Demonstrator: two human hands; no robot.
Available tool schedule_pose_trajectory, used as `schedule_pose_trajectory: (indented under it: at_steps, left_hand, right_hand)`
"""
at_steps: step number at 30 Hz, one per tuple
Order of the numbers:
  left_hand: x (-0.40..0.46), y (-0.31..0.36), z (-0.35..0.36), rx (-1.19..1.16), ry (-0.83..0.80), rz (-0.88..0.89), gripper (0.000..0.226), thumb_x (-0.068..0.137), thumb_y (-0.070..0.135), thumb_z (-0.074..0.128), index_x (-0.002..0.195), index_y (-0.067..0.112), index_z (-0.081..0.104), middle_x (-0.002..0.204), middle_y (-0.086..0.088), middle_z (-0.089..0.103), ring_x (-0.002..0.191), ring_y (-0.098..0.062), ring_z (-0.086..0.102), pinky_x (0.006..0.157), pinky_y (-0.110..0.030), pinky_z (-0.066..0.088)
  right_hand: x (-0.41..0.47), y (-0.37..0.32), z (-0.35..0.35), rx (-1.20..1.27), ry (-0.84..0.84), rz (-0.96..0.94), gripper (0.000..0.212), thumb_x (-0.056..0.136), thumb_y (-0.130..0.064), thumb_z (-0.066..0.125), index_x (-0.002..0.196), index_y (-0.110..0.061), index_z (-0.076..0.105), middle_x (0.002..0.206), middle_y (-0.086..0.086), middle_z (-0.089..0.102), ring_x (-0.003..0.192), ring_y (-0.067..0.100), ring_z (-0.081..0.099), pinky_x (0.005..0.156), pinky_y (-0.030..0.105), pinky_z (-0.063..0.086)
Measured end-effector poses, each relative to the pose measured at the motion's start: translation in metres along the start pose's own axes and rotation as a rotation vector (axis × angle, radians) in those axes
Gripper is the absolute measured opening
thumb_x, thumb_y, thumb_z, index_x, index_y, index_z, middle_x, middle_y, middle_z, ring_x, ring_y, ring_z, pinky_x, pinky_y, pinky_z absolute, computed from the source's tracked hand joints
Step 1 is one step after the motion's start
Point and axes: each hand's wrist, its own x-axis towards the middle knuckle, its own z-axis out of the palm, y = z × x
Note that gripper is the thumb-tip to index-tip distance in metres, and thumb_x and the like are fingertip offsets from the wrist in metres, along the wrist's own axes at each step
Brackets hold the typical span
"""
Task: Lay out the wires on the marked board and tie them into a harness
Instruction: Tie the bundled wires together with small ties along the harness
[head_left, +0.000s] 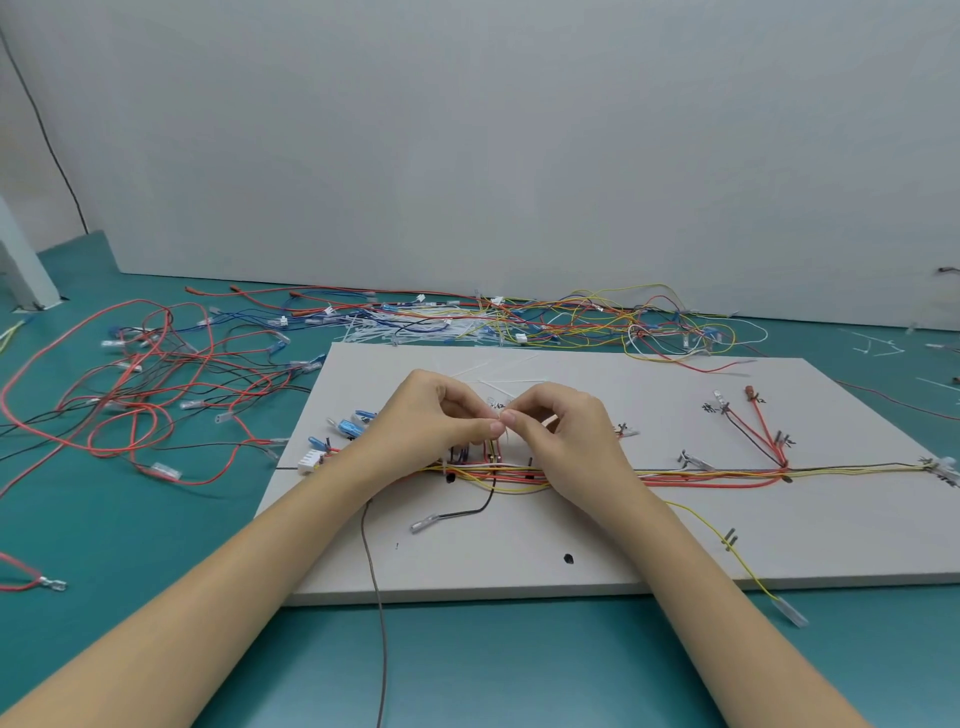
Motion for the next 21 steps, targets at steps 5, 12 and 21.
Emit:
schedule_pose_trajectory:
  at_steps: [5,12,21]
  left_hand:
    - [0.0016,-0.0028,0.0015,0.032,0.022,0.031,0.006,0.077,0.012,0.081,0.079,0.016,0.077,0.072,-0.001,0.075,0.071,-0.011,0.072,0.071,-0.026,0.058]
    - [0.0011,-0.0009,0.0028,0.047,0.014,0.083,0.004,0.079,0.008,0.078,0.079,0.011,0.075,0.068,0.003,0.073,0.066,-0.006,0.068,0.063,-0.016,0.05]
    - [0.0001,0.0009,0.0064,0.19,0.036,0.11,0.012,0.078,0.008,0.075,0.071,0.017,0.071,0.068,0.001,0.072,0.064,-0.007,0.064,0.064,-0.021,0.052]
  right_hand:
    - [0.0009,0.0017,0.001,-0.06,-0.015,-0.037,0.009,0.09,-0.013,0.066,0.083,-0.008,0.07,0.08,0.004,0.066,0.076,0.015,0.057,0.064,0.019,0.041]
    - [0.0006,0.0044,0.0033,-0.082,-0.022,-0.05,0.009,0.092,-0.013,0.062,0.085,-0.009,0.065,0.083,0.003,0.064,0.079,0.018,0.056,0.069,0.03,0.045]
    - [0.0019,0.0041,0.0016,-0.082,-0.018,-0.058,0.012,0.093,-0.01,0.059,0.083,-0.017,0.059,0.082,-0.003,0.059,0.078,0.011,0.053,0.065,0.016,0.037]
